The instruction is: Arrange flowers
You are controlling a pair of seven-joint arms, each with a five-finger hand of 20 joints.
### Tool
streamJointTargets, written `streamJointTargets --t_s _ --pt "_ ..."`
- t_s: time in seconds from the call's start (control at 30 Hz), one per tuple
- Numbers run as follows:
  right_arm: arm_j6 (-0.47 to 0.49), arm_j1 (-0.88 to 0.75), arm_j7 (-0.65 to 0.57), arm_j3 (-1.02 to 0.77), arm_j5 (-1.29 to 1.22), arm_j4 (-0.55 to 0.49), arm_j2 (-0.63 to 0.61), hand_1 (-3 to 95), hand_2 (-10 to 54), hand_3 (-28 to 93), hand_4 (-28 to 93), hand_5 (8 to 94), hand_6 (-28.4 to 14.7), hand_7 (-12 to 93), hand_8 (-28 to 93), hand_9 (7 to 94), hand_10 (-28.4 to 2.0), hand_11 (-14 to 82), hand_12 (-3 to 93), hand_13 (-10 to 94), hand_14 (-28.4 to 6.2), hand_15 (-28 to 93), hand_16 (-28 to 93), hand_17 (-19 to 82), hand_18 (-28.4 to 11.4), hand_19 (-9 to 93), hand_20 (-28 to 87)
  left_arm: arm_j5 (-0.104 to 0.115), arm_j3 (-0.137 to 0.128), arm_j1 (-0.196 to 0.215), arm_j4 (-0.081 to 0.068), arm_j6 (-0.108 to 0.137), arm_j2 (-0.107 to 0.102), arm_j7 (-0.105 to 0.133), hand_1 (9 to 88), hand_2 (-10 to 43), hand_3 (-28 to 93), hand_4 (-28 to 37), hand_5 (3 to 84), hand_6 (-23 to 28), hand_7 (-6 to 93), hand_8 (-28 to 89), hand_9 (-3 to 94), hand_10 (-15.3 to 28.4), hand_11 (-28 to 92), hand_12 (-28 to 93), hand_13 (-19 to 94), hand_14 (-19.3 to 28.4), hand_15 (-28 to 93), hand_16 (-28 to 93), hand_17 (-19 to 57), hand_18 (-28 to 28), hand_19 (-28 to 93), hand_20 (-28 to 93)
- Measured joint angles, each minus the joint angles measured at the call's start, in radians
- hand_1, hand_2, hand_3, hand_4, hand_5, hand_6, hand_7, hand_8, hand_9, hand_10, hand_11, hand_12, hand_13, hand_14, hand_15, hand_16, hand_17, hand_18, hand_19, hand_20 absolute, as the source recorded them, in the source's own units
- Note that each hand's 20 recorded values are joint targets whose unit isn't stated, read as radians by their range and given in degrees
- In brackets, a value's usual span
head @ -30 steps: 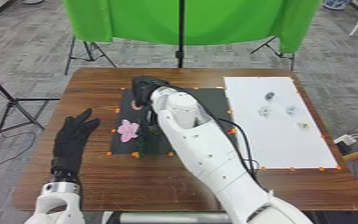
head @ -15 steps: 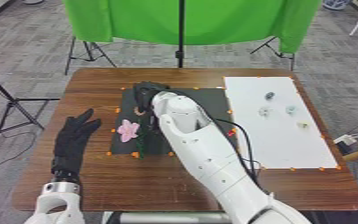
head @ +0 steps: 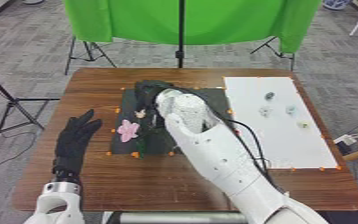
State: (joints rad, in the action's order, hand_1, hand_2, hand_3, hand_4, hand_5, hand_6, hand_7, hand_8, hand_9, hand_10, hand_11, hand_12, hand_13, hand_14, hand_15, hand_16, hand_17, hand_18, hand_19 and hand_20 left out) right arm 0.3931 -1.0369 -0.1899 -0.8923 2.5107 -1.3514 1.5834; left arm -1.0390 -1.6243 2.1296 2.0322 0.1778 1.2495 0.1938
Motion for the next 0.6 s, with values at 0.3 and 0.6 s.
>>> streamJointTargets --t_s 0.3,0.6 --pt "-0.372 -0.115 -0.068 -0.138 -0.22 -0.462 -0.306 42.5 -9.5 63 -15 58.8 -2.8 15 -7 60.2 -18.0 13.1 21.2 73 -8.7 61 34 53 -15.0 93 51 0.0 -0.012 0.006 0.001 -0.012 0.005 -0.01 14.9 3.5 64 -28.3 40.7 5.0 4.5 -6 44.3 13.3 14 11 32 13.0 9 0 5.9 9.9 1 16" --pt "-0.202 -0.388 -0.198 -0.536 -0.181 -0.563 -0.641 39.0 -9.5 63 -16 54.5 -4.6 13 -6 56.2 -19.1 10.4 21.2 71 -10.0 62 33 52 -15.8 93 50 -0.002 -0.017 0.02 0.003 -0.012 0.012 -0.01 15.1 3.5 63 -28.3 40.5 4.9 4.2 -6 44.2 13.0 14 12 32 13.0 9 0 5.8 9.9 1 16"
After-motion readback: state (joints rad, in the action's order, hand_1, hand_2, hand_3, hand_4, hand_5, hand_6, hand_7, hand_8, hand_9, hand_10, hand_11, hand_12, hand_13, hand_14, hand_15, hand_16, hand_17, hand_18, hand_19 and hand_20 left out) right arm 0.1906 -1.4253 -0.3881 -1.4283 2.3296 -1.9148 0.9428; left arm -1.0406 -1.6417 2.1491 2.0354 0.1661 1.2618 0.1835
